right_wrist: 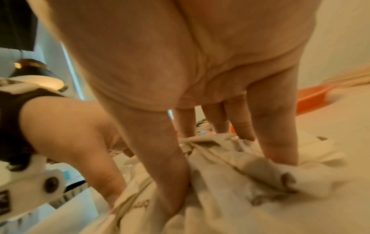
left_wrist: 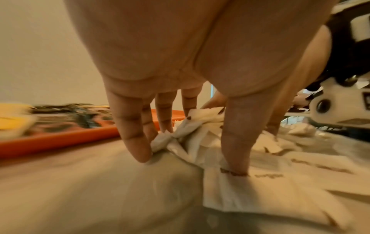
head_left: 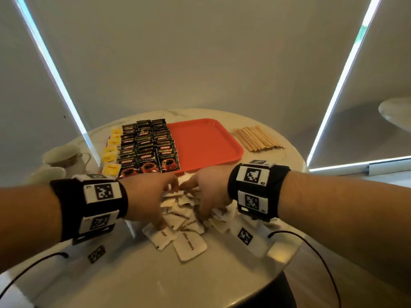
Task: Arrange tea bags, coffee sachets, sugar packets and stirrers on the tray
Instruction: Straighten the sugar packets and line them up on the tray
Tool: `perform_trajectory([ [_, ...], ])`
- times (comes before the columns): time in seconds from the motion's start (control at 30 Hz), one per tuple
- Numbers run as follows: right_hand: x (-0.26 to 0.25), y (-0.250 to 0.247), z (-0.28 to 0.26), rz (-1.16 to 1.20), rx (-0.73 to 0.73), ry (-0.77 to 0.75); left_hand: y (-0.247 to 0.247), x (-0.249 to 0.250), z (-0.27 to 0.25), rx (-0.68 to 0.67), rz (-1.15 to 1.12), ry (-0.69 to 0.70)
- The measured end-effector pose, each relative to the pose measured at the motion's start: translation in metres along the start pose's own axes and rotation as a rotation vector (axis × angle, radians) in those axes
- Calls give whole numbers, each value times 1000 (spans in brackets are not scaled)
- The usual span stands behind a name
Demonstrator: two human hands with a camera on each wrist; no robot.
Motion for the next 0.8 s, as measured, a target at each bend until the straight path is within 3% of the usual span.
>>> perform_trajectory([
  [0.1,-1,-10,6,244,11,-11,-2,-25,-13,16,-34,-46],
  [0.2,28,-23,0,402,49,96,-1,-39,-19,6,-108,-55],
  [0.37,78,-8,-17,301,-15,352,-2,-20,-4,-32,-228,27],
  [0.57,102,26,-59,270,-147,482,1,5,13,-114,-166,64],
  [0.67,91,40,-61,262,-147,470,2,10,9,-114,-144,95],
  [0.8,59,33,-36,311,-68,330,6,11,-7,-117,-160,139],
])
Point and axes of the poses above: each hand's wrist, its own z-axis towards the middle knuckle, its own y-axis out of the palm, x = y × z, the point moved 4 cm from there along z, towards the middle knuckle, and after that the axes turned 8 degrees about -z, right-handed, at the moved point
